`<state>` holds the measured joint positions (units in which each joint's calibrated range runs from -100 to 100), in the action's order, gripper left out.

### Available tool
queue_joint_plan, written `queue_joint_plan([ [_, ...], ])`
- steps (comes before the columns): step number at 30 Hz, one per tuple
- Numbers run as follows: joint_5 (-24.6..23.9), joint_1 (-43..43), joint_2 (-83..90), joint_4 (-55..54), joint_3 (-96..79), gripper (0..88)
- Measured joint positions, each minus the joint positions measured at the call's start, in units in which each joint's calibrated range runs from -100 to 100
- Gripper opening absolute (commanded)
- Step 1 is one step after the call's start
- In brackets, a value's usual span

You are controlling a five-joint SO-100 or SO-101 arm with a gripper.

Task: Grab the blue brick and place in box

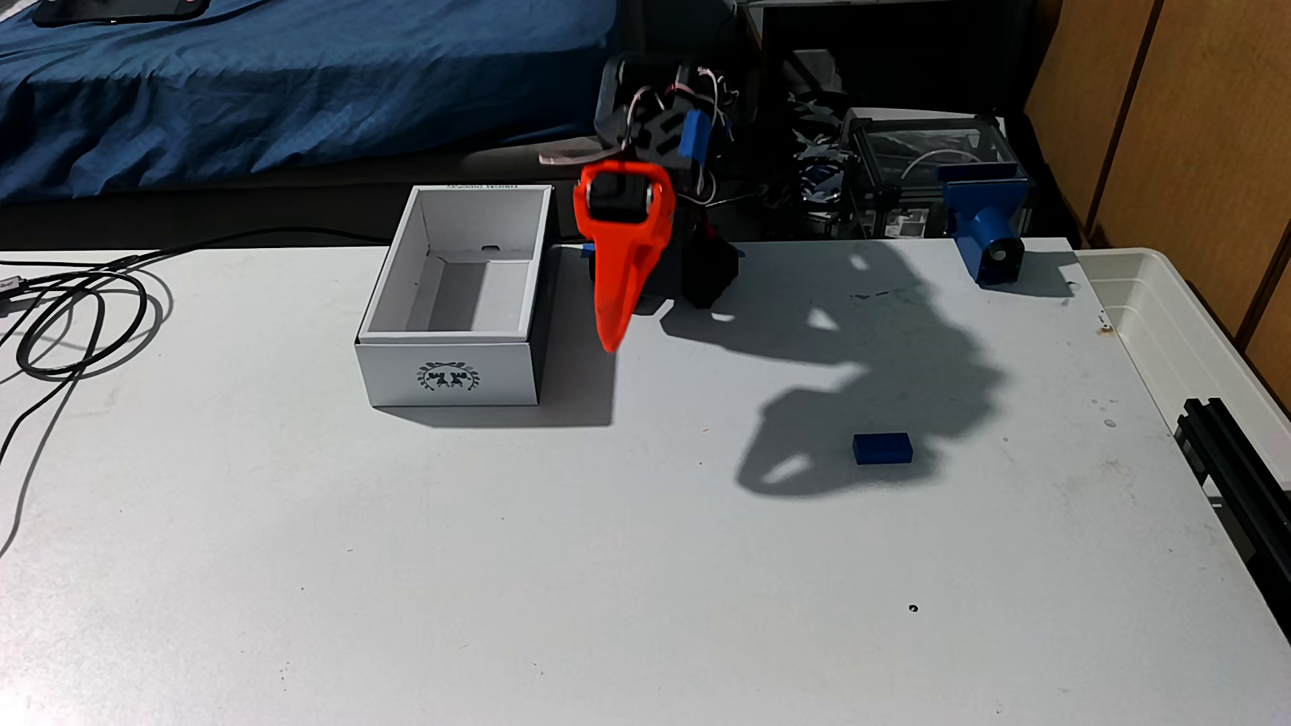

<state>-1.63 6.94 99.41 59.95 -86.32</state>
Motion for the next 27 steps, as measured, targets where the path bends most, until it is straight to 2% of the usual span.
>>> queue_joint_plan([
  [20, 2.3, 4.1, -0.2, 14.4, 19.1, 1.0],
  [27, 2.3, 4.1, -12.2, 16.3, 29.4, 1.1],
])
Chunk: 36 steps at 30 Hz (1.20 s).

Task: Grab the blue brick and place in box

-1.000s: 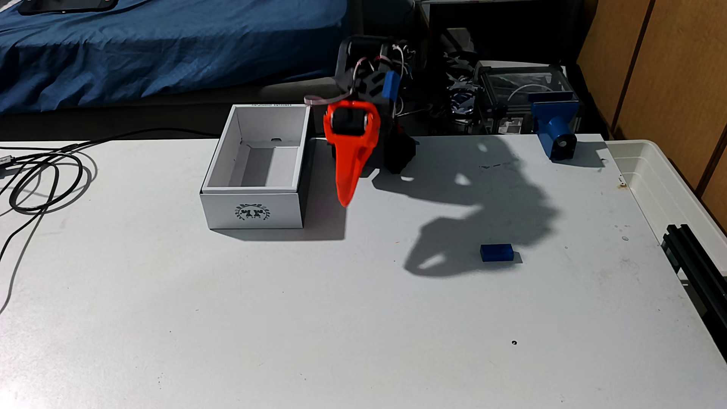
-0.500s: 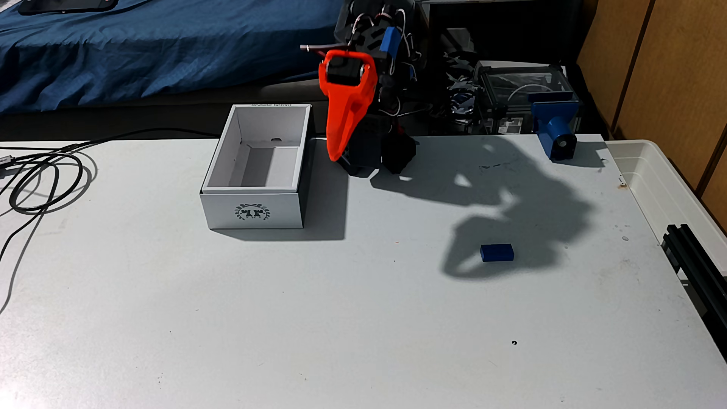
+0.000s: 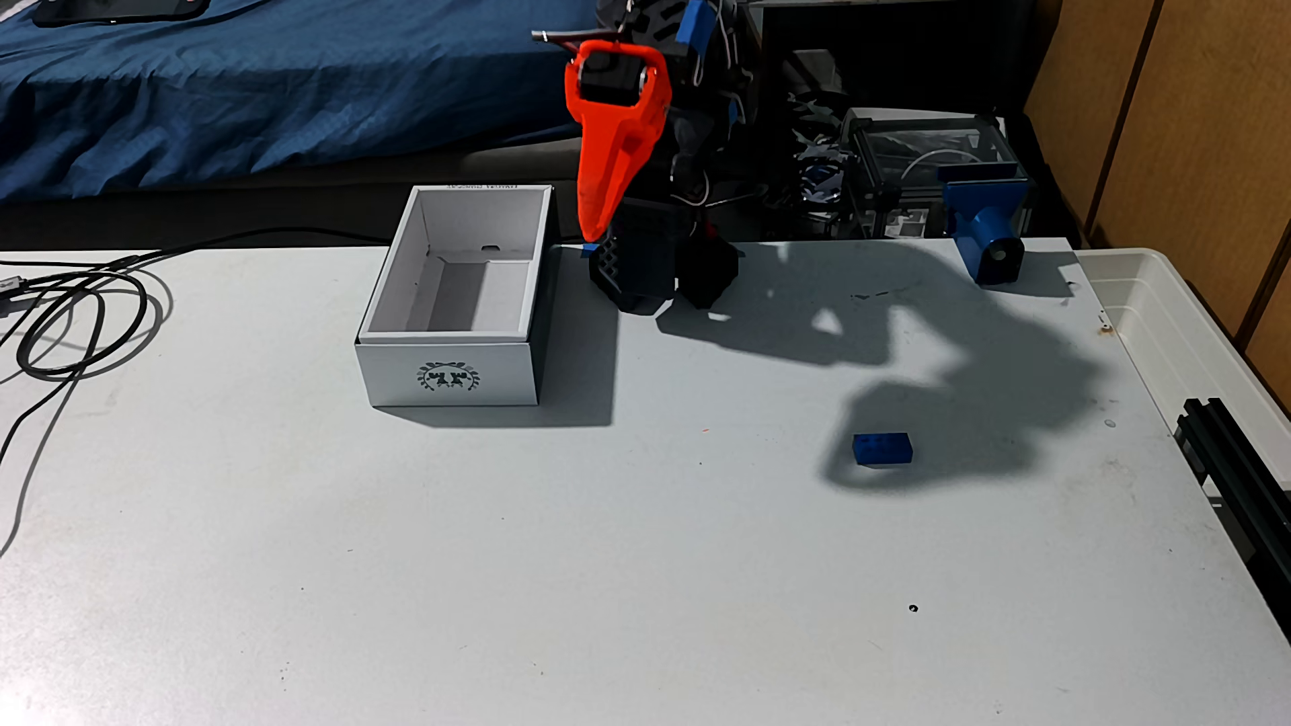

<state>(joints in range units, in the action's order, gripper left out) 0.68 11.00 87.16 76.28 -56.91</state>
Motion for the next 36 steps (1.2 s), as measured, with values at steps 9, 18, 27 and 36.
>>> queue_joint_plan([
  [9, 0.0, 0.0, -23.5, 1.1, 14.7, 1.1],
  [18, -0.6, -4.9, -38.6, 6.1, 19.6, 1.1],
  [27, -3.9, -12.6, -45.6, 7.6, 21.7, 1.0],
  [36, -6.1, -19.3, -56.1, 7.4, 25.1, 1.1],
])
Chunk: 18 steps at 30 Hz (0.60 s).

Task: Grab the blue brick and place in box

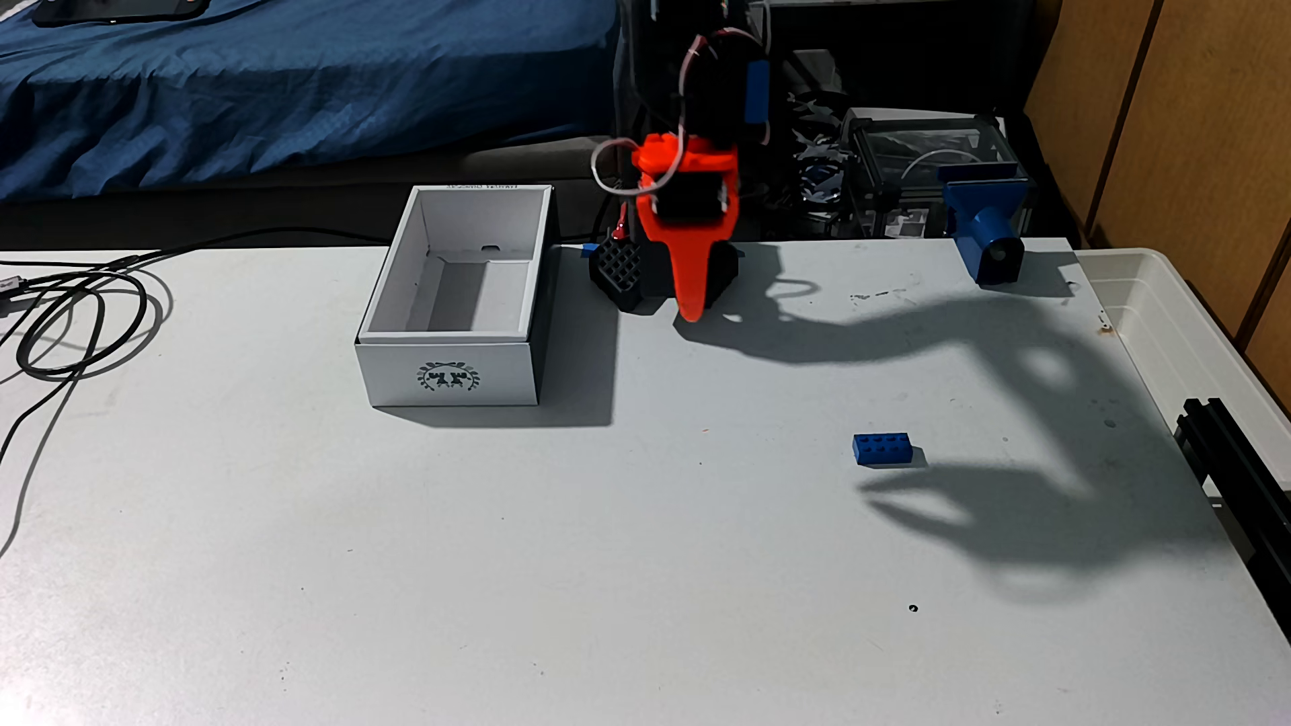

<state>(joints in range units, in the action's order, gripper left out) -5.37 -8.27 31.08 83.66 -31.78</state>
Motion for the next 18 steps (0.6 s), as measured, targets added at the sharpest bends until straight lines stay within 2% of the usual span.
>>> queue_joint_plan([
  [5, -0.6, -2.3, -1.7, 0.0, 0.0, 1.1],
  [18, -6.6, -4.5, -4.1, -5.5, -2.9, 1.0],
])
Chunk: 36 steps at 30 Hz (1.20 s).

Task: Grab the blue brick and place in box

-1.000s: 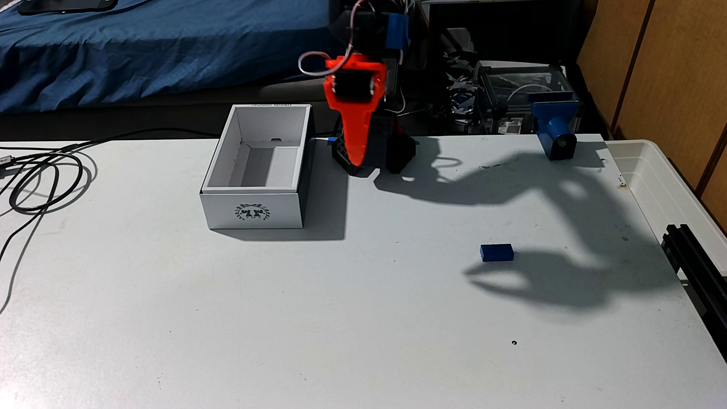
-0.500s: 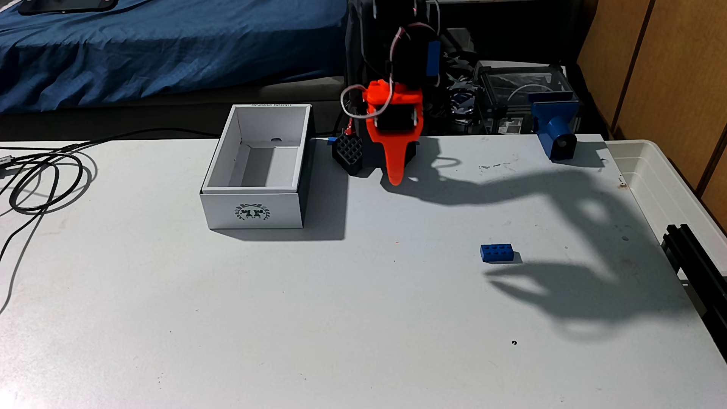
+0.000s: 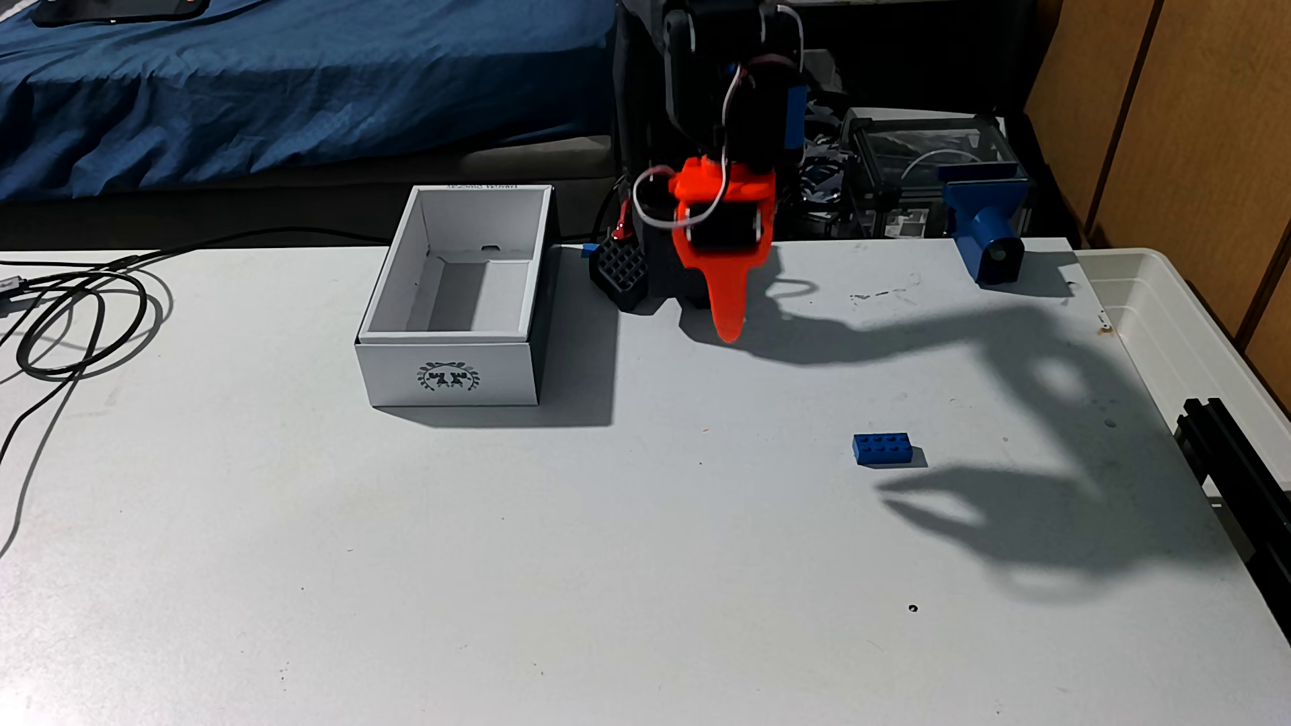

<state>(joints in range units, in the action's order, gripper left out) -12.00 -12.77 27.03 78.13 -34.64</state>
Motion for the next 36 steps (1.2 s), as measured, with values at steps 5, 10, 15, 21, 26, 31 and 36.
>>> queue_joint_plan([
  [5, -0.2, -0.4, -1.6, -4.0, -2.7, 0.9],
  [10, -0.2, -2.3, -1.9, -4.9, -3.0, 0.9],
  [15, -0.4, -2.8, -1.9, -4.9, -4.5, 1.0],
  [21, -1.5, -4.9, -2.1, -6.1, -5.0, 0.9],
  [26, -2.8, -7.5, -2.2, -9.0, -5.0, 0.8],
  [31, -2.9, -8.9, -2.2, -9.4, -5.0, 0.8],
  [36, -2.9, -9.0, -2.2, -9.4, -5.0, 0.8],
])
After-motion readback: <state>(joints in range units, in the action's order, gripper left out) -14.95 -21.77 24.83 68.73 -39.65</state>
